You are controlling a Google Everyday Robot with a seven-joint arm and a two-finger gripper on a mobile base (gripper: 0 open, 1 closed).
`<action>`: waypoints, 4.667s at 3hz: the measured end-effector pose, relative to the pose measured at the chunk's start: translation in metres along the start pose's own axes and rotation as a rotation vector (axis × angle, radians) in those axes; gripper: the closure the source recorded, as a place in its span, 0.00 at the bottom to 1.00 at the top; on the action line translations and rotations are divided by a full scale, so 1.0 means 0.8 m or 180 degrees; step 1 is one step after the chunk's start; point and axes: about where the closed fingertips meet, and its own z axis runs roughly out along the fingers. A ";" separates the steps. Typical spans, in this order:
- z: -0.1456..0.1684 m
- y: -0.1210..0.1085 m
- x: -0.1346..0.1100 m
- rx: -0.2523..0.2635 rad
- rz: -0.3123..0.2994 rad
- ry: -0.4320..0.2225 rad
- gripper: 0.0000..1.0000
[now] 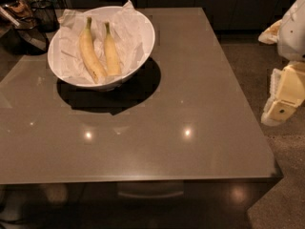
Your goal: Pick banana from white bowl
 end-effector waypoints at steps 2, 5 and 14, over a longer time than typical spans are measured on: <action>-0.003 -0.009 -0.010 -0.0017 0.0096 -0.0090 0.00; 0.005 -0.098 -0.080 -0.0183 0.0505 -0.0286 0.00; 0.020 -0.043 -0.314 -0.0553 0.0035 -0.0598 0.00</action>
Offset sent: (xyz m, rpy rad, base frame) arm 0.0179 0.0115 0.0085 0.0845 0.0292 -0.0482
